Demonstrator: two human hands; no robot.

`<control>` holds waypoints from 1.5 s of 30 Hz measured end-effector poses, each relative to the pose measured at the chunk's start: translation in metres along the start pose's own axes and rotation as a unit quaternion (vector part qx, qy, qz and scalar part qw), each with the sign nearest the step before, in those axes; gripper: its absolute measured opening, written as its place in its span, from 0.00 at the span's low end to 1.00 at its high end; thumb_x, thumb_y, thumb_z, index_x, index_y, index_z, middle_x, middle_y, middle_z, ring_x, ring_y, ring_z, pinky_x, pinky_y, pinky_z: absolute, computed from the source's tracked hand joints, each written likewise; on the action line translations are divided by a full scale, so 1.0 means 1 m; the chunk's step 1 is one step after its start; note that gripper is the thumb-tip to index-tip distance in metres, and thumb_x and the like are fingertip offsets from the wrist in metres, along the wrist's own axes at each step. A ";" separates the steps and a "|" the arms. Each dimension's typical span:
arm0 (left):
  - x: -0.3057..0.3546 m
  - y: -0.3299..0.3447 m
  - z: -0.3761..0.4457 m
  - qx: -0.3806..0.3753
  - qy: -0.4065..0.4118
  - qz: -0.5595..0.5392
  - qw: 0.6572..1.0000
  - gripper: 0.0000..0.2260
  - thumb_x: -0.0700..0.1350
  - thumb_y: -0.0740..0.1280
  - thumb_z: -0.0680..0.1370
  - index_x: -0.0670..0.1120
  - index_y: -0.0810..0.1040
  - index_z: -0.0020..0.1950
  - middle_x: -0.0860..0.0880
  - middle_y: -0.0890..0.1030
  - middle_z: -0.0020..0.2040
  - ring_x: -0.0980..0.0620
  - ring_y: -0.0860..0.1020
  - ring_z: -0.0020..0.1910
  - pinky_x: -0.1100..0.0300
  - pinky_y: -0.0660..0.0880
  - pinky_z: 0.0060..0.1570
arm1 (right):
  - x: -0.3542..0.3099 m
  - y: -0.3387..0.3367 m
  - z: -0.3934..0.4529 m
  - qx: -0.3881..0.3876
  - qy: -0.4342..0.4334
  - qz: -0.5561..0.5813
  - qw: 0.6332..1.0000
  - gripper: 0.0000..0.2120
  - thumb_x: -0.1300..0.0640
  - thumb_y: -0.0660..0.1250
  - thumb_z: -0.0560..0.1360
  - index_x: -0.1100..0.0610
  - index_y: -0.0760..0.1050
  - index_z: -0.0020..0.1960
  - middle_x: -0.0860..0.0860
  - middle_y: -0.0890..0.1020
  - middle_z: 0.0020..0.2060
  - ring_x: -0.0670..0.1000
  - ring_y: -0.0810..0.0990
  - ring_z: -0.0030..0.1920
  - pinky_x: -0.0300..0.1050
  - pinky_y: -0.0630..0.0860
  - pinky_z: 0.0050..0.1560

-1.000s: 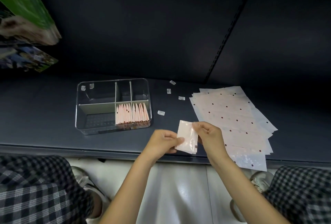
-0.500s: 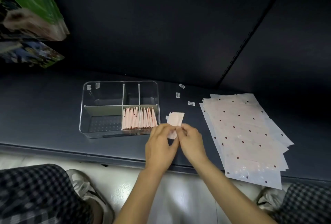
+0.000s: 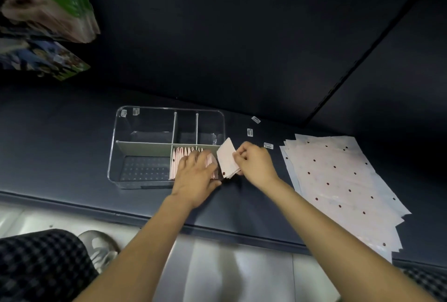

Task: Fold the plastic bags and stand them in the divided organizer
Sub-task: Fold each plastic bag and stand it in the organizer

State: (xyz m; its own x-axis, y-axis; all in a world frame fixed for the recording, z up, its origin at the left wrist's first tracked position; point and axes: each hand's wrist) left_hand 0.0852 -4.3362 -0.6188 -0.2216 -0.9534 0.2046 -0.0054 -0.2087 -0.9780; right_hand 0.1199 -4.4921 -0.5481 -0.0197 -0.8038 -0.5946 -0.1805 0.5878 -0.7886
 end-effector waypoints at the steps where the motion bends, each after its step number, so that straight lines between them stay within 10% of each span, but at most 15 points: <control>1: -0.002 0.001 -0.001 0.011 -0.008 -0.006 1.000 0.19 0.61 0.62 0.75 0.53 0.73 0.61 0.50 0.60 0.73 0.44 0.55 0.70 0.50 0.53 0.66 | -0.001 0.004 0.001 0.000 -0.010 -0.032 0.999 0.06 0.56 0.62 0.76 0.56 0.72 0.41 0.56 0.84 0.35 0.58 0.82 0.39 0.51 0.78 0.46; 9: -0.006 0.005 -0.007 0.044 -0.022 -0.060 0.997 0.18 0.61 0.64 0.75 0.53 0.77 0.59 0.49 0.63 0.72 0.46 0.57 0.71 0.52 0.51 0.68 | -0.018 0.037 0.005 0.045 -0.039 -0.226 0.972 0.10 0.61 0.55 0.79 0.63 0.70 0.57 0.61 0.82 0.47 0.64 0.79 0.47 0.48 0.67 0.37; 16: 0.000 0.004 -0.019 0.086 -0.047 -0.078 0.992 0.18 0.55 0.68 0.74 0.50 0.77 0.61 0.45 0.69 0.69 0.44 0.63 0.69 0.46 0.52 0.71 | -0.010 0.050 0.000 0.020 -0.026 -0.221 0.975 0.13 0.51 0.57 0.78 0.58 0.76 0.48 0.57 0.82 0.46 0.62 0.80 0.48 0.46 0.69 0.39; 24: -0.006 0.014 -0.032 0.097 -0.209 -0.113 0.966 0.41 0.61 0.68 0.72 0.41 0.56 0.76 0.36 0.53 0.76 0.40 0.50 0.76 0.45 0.38 0.72 | -0.006 0.060 0.008 -0.015 -0.026 -0.282 0.959 0.19 0.45 0.57 0.80 0.58 0.77 0.52 0.56 0.82 0.49 0.58 0.80 0.49 0.45 0.67 0.39; 35: -0.003 0.021 -0.012 0.093 -0.173 -0.169 0.966 0.37 0.64 0.61 0.73 0.44 0.58 0.75 0.35 0.55 0.75 0.39 0.56 0.74 0.50 0.43 0.71 | 0.083 0.008 -0.053 0.098 -0.049 -0.081 0.991 0.12 0.49 0.60 0.79 0.51 0.76 0.59 0.48 0.81 0.49 0.51 0.79 0.51 0.44 0.73 0.46; 45: 0.019 0.025 0.023 0.039 -0.137 -0.164 0.976 0.36 0.64 0.58 0.74 0.45 0.59 0.75 0.36 0.55 0.75 0.42 0.55 0.75 0.47 0.46 0.72 | 0.265 -0.054 -0.138 -0.083 0.072 -0.236 0.966 0.40 0.34 0.57 0.74 0.52 0.46 0.77 0.46 0.41 0.74 0.50 0.44 0.77 0.45 0.45 0.76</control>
State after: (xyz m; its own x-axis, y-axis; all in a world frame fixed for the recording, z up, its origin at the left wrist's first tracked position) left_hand 0.1036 -4.3644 -0.6385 0.0497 -0.8532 0.5193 0.0441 -0.5175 -0.8545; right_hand -0.0110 -4.7495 -0.6421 -0.0319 -0.9899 -0.1381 -0.3573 0.1403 -0.9234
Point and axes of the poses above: each hand's wrist, its own z-axis towards the middle knuckle, its own y-axis out of the palm, x = y × z
